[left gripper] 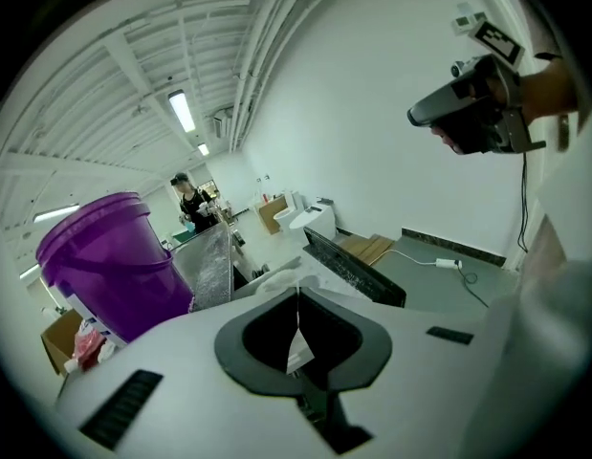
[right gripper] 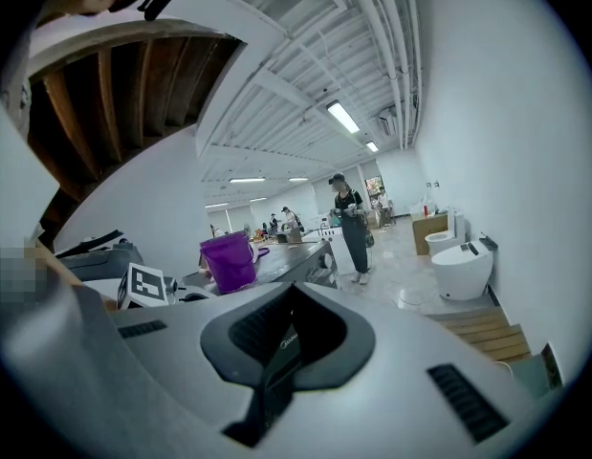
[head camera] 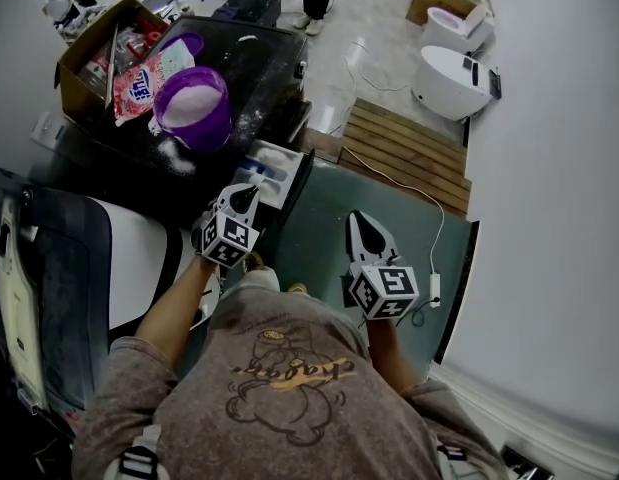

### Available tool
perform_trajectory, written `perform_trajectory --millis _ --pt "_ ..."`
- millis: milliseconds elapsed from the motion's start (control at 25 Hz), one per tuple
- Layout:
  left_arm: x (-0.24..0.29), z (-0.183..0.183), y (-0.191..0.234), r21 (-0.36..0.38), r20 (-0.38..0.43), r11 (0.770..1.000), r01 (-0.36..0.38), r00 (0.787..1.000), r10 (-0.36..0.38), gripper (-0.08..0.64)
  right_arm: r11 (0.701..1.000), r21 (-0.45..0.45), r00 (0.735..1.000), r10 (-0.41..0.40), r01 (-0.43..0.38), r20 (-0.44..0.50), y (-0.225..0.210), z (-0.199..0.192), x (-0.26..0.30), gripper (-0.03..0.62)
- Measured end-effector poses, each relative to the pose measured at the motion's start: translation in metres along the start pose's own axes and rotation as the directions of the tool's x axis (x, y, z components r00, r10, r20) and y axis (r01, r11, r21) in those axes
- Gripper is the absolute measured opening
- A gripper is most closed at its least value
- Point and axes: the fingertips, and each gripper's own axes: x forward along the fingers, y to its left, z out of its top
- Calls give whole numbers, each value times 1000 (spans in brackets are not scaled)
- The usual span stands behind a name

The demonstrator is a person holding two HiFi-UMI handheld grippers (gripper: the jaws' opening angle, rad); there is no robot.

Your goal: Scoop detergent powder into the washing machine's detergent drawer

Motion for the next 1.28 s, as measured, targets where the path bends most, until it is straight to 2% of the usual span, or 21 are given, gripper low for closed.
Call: perform_trajectory --millis 160,360,520,720,1000,1080,1160,1200,1280 --pt "-2 3 -5 133 -12 991 -21 1000 22 23 1000 2 1000 7 -7 -4 0 -1 0 1" --pt "-1 5 -11 313 -7 950 -22 1000 25 23 1000 -3 1000 20 -20 -12 1 -2 3 0" --pt "-3 5 -14 436 -6 900 -15 1000 19 23 1000 -5 1000 19 -19 -11 6 -2 9 0" --pt "-4 1 -23 610 -11 793 8 1000 -1 23 1000 -1 1000 7 -7 -16 14 -1 14 0" --pt "-10 5 -23 683 6 730 20 999 -33 23 1000 3 1000 -19 19 -15 25 5 18 0" --pt "-12 5 -22 684 10 729 22 999 -40 23 1000 5 1000 -26 26 -15 28 5 19 0" --pt "-14 6 -19 659 20 752 21 999 -45 23 999 6 999 -34 34 -13 29 5 19 0" --pt "-16 8 -17 628 29 778 19 998 -47 23 999 5 999 -38 38 -12 30 5 19 0" --pt "-18 12 -7 521 51 853 10 998 -43 23 999 1 999 -45 45 -10 29 6 20 1"
